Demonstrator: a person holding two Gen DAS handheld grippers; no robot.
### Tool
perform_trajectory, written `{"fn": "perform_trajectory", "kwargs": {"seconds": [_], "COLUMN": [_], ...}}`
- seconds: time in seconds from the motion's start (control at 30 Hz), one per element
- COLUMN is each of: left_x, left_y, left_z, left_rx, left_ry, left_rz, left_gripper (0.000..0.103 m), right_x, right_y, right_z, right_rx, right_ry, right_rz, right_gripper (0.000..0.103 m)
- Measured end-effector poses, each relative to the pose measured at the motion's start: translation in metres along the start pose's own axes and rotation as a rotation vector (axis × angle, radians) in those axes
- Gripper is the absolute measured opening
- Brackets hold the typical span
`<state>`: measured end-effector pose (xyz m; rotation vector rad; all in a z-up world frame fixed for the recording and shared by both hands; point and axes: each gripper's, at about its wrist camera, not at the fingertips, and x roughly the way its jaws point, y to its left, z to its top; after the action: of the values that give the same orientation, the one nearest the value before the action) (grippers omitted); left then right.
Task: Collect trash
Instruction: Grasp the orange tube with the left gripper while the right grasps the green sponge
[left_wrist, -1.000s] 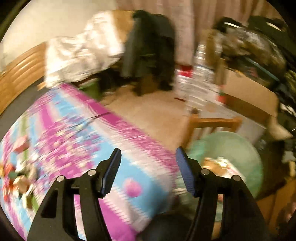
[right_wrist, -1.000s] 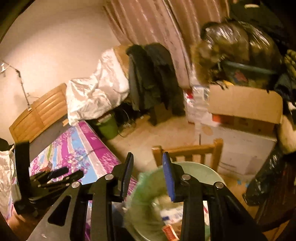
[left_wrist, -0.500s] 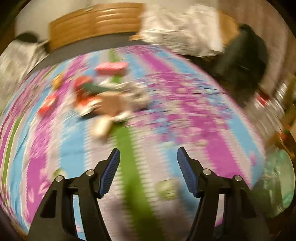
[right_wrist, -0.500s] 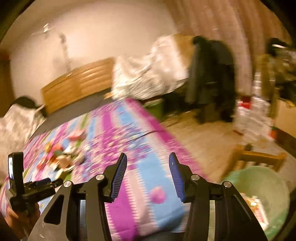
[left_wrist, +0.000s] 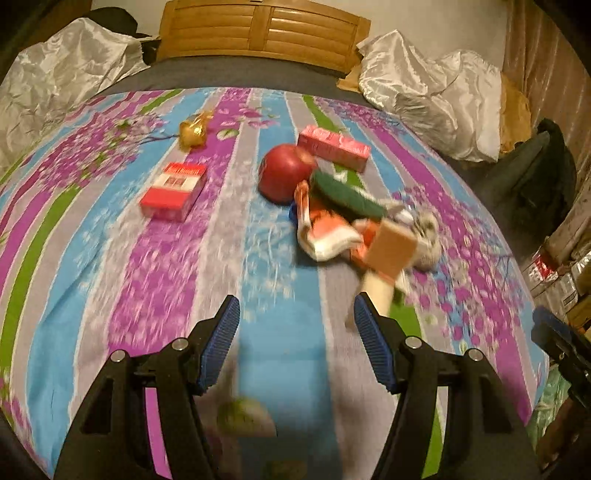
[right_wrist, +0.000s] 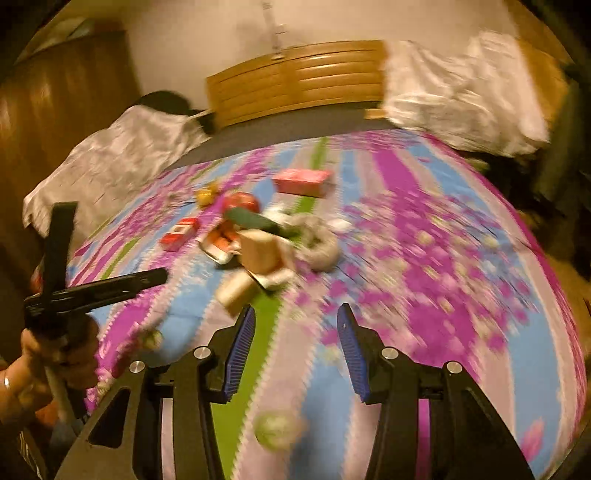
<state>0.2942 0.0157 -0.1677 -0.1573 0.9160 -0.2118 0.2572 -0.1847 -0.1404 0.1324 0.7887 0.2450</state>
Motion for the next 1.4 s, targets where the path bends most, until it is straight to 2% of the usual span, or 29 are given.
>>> {"fn": "perform_trajectory", "kwargs": {"seconds": [0.1,0.17,0.3,0.37,0.4,0.43,0.5,0.6,0.73,0.8,0.83,0.9,1.0,1.1,1.17,1.2,1.23,1.27,1.3,1.37,1.4], "left_x": [0.020,0.031,0.065,0.086,0.099,0.108,0.103,0.075,0.029,0.011,0.008,0.003,0.008,0.015,0.019,0.022,0.025,0.028,0.030,0.030,0.029], "left_y": [0.002,0.002,0.002,0.006,0.010,0.014,0.022,0.047,0.087,0.100,0.103,0.107,0.109,0.112,0.113,0.113,0.112,0.114,0.114,0.113,0.113], "left_z": [0.017,0.025,0.042,0.046,0.047,0.047,0.043,0.031,0.005,-0.006,-0.008,-0.014,-0.019,-0.021,-0.020,-0.019,-0.019,-0.018,-0.017,-0.016,-0.016], "left_rx": [-0.009,-0.016,-0.014,-0.042,-0.071,-0.101,-0.134,-0.208,-0.229,-0.207,-0.199,-0.162,-0.111,-0.121,-0.133,-0.137,-0.141,-0.147,-0.149,-0.143,-0.140], "left_ry": [-0.003,0.006,0.026,0.063,0.105,0.133,0.099,0.039,0.001,0.007,0.014,0.033,0.049,0.054,0.052,0.052,0.052,0.049,0.046,0.035,0.028], "left_rz": [-0.038,-0.081,-0.124,-0.148,-0.183,-0.201,-0.184,-0.168,-0.075,-0.014,0.005,0.060,0.107,0.110,0.103,0.102,0.103,0.106,0.106,0.105,0.097], "left_gripper": [0.062,0.062,0.061,0.042,0.019,0.010,0.009,0.009,0.009,0.009,0.009,0.009,0.010,0.011,0.011,0.015,0.022,0.023,0.023,0.022,0.011], "right_x": [0.031,0.049,0.062,0.066,0.069,0.073,0.083,0.095,0.130,0.149,0.164,0.186,0.213,0.240,0.254,0.260,0.264,0.267,0.268,0.261,0.257], "right_y": [-0.001,-0.009,-0.026,-0.030,-0.030,-0.030,-0.023,-0.007,0.031,0.052,0.065,0.082,0.104,0.122,0.126,0.126,0.125,0.124,0.123,0.122,0.122], "right_z": [0.045,0.071,0.102,0.110,0.112,0.113,0.114,0.114,0.123,0.123,0.123,0.124,0.120,0.114,0.108,0.105,0.103,0.101,0.100,0.104,0.107], "right_rx": [0.004,-0.001,0.055,0.069,0.070,0.064,0.027,-0.042,-0.211,-0.321,-0.414,-0.514,-0.651,-0.771,-0.830,-0.846,-0.851,-0.855,-0.848,-0.823,-0.804], "right_ry": [-0.010,-0.009,-0.023,-0.034,-0.031,-0.023,0.006,0.051,0.196,0.248,0.295,0.379,0.477,0.594,0.637,0.657,0.669,0.676,0.680,0.653,0.635], "right_rz": [0.033,0.017,0.024,0.032,0.037,0.045,0.067,0.110,0.187,0.154,0.127,0.112,0.068,0.048,0.000,-0.021,-0.028,-0.040,-0.044,-0.019,-0.006], "right_gripper": [0.049,0.048,0.048,0.048,0.049,0.048,0.048,0.048,0.049,0.049,0.048,0.048,0.048,0.047,0.043,0.042,0.034,0.018,0.016,0.012,0.011]}}
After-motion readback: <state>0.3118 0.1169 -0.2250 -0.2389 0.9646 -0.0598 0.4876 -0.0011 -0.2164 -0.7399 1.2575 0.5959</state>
